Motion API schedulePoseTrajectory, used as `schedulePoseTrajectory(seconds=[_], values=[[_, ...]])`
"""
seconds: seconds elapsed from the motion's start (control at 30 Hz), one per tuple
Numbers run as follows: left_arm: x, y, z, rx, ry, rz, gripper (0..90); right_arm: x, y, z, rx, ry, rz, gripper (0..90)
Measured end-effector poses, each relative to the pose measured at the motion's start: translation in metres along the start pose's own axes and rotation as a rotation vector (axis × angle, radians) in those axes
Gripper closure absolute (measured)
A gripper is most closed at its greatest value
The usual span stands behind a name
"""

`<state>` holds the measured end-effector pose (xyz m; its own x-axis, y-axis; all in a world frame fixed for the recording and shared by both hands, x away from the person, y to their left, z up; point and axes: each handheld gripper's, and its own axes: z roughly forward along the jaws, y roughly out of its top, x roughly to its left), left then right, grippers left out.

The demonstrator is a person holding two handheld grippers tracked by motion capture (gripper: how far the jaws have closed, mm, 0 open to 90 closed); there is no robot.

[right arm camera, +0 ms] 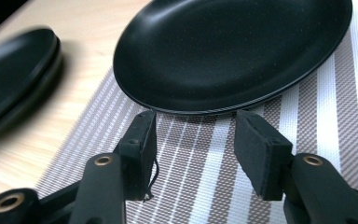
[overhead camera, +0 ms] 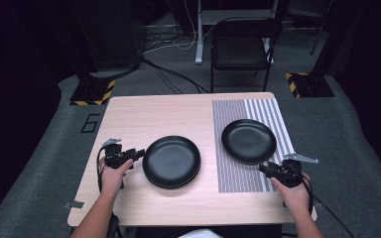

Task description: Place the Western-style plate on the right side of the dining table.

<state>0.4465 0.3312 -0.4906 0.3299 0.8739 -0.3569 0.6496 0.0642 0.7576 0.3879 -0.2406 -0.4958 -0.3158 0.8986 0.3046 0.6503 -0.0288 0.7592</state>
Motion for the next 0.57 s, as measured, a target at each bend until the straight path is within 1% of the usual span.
schedulePoseTrajectory(seconds=[0.03, 0.07, 0.1, 0.17, 0.27, 0.3, 0.33, 0.4, 0.43, 0.47, 0.53, 0.57], values=[[0.002, 0.000, -0.002, -0.010, 0.010, 0.012, 45.2, 0.000, 0.000, 0.001, 0.004, -0.004, -0.013, 48.7], [0.007, 0.001, -0.006, -0.015, 0.032, 0.019, 45.2, 0.001, 0.000, 0.003, 0.011, -0.012, -0.020, 48.7], [0.007, 0.001, -0.006, -0.015, 0.032, 0.019, 45.2, 0.001, 0.000, 0.003, 0.011, -0.012, -0.020, 48.7], [0.013, 0.001, -0.009, -0.014, 0.049, 0.022, 45.2, 0.000, 0.001, 0.004, 0.014, -0.016, -0.016, 48.7], [0.020, 0.000, -0.012, -0.027, 0.070, -0.004, 45.2, -0.002, 0.001, 0.003, 0.007, -0.021, -0.009, 48.7], [0.023, 0.000, -0.013, -0.024, 0.074, -0.007, 45.2, -0.006, 0.001, 0.004, 0.005, -0.039, -0.009, 49.5], [0.025, 0.000, -0.014, -0.020, 0.079, -0.005, 45.2, -0.006, 0.001, 0.004, 0.005, -0.039, -0.009, 49.5], [0.030, 0.000, -0.014, -0.016, 0.097, -0.008, 45.2, -0.009, -0.001, 0.005, 0.006, -0.056, 0.004, 49.6], [0.032, 0.000, -0.014, -0.008, 0.112, -0.002, 45.2, -0.011, -0.002, 0.005, 0.005, -0.060, 0.007, 49.6], [0.035, 0.000, -0.014, -0.005, 0.120, 0.006, 45.2, -0.013, -0.003, 0.004, 0.002, -0.075, 0.013, 49.6], [0.038, 0.000, -0.012, 0.006, 0.122, 0.002, 45.3, -0.014, -0.003, 0.003, 0.000, -0.080, 0.011, 49.5], [0.038, -0.001, -0.010, 0.014, 0.120, 0.003, 45.4, -0.014, -0.004, 0.002, -0.006, -0.101, -0.002, 48.9]])
